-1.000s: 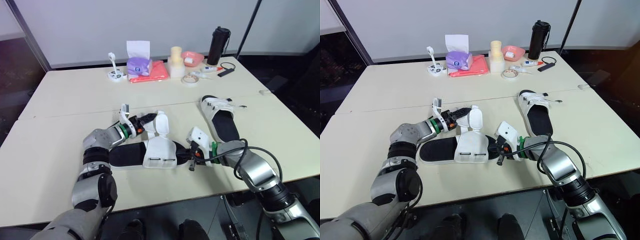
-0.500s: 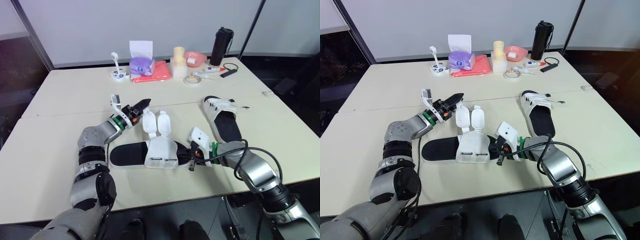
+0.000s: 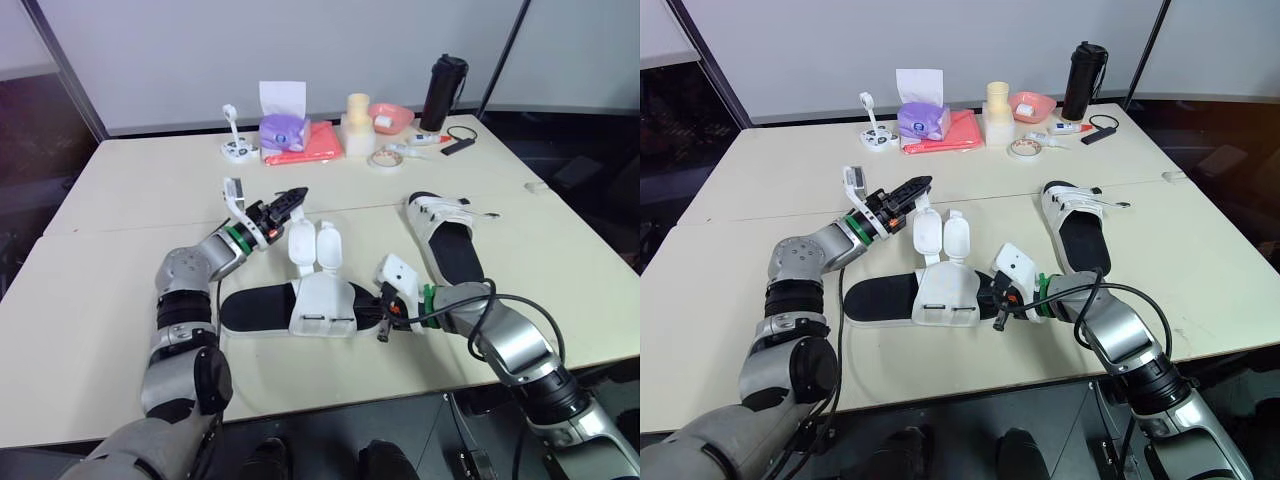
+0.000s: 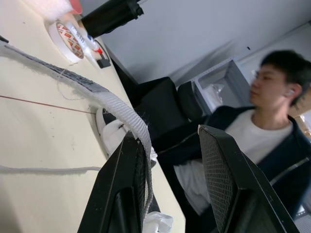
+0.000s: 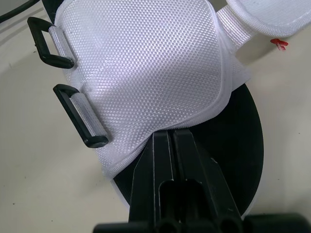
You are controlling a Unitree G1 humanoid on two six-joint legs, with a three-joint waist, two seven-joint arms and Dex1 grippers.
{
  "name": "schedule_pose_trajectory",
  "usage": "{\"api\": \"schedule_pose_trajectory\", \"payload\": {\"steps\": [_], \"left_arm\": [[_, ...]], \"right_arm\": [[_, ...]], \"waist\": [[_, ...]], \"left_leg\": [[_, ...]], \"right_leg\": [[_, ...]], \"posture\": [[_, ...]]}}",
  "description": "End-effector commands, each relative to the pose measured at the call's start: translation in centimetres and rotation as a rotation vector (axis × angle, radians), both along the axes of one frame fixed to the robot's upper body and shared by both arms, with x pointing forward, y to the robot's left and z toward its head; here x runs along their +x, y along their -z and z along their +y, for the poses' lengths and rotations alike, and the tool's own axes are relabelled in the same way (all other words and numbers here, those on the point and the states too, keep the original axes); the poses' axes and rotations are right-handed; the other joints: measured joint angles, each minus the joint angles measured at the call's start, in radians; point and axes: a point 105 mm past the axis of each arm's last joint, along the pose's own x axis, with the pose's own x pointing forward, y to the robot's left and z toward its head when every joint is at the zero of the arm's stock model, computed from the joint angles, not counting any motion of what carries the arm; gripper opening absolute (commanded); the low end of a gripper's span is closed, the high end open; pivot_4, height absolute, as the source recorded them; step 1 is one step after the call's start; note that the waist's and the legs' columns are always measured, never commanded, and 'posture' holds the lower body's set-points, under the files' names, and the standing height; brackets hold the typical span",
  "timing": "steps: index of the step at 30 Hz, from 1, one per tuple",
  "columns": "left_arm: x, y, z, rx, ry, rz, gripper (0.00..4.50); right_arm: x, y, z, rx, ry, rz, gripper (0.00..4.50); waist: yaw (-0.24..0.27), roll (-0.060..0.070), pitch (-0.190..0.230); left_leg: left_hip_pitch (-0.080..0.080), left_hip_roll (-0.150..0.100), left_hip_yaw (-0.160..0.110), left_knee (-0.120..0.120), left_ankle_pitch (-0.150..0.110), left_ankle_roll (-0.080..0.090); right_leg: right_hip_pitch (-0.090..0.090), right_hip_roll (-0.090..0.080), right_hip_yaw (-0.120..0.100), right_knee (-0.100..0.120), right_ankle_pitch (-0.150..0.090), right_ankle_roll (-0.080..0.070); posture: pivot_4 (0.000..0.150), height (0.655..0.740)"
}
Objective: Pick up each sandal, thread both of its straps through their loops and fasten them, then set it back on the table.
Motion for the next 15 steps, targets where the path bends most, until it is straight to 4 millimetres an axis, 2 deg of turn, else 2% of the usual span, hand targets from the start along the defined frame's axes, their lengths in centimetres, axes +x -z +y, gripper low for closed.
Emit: {"api": "schedule_pose_trajectory", "payload": {"steps": [1,8,10,12,13,15], "left_arm": [[-0.3,-2.5,0.3,-0.022,0.003,-0.092,1.69],[-0.5,-3.4,0.0,-0.039,0.025,-0.119,1.69],[-0.7,-3.6,0.0,-0.038,0.032,-0.126,1.15],[-1.0,-3.9,-0.1,-0.038,0.05,-0.141,0.32],[-1.3,-4.1,-0.3,-0.033,0.064,-0.152,0.1],[-1.6,-4.2,-0.4,-0.026,0.081,-0.165,0.1]], "right_arm": [[-0.2,0.5,0.1,-0.011,0.002,0.018,0.0],[-0.2,0.5,0.1,-0.011,0.002,0.017,0.0],[-0.2,0.4,0.1,-0.011,0.002,0.017,0.0],[-0.2,0.4,0.1,-0.012,0.003,0.016,0.0],[-0.2,0.4,0.1,-0.012,0.003,0.015,0.0],[-0.2,0.4,0.1,-0.012,0.003,0.016,0.0]], "waist": [[0.0,0.0,0.0],[0.0,0.0,0.0],[0.0,0.0,0.0],[0.0,0.0,0.0],[0.0,0.0,0.0],[0.0,0.0,0.0]], "left_leg": [[0.0,0.0,0.0,0.0,0.0,0.0],[0.0,0.0,0.0,0.0,0.0,0.0],[0.0,0.0,0.0,0.0,0.0,0.0],[0.0,0.0,0.0,0.0,0.0,0.0],[0.0,0.0,0.0,0.0,0.0,0.0],[0.0,0.0,0.0,0.0,0.0,0.0]], "right_leg": [[0.0,0.0,0.0,0.0,0.0,0.0],[0.0,0.0,0.0,0.0,0.0,0.0],[0.0,0.0,0.0,0.0,0.0,0.0],[0.0,0.0,0.0,0.0,0.0,0.0],[0.0,0.0,0.0,0.0,0.0,0.0],[0.0,0.0,0.0,-0.001,0.0,0.0]], "posture": [[0.15,0.74],[0.15,0.74],[0.15,0.74],[0.15,0.74],[0.15,0.74],[0.15,0.74]]}}
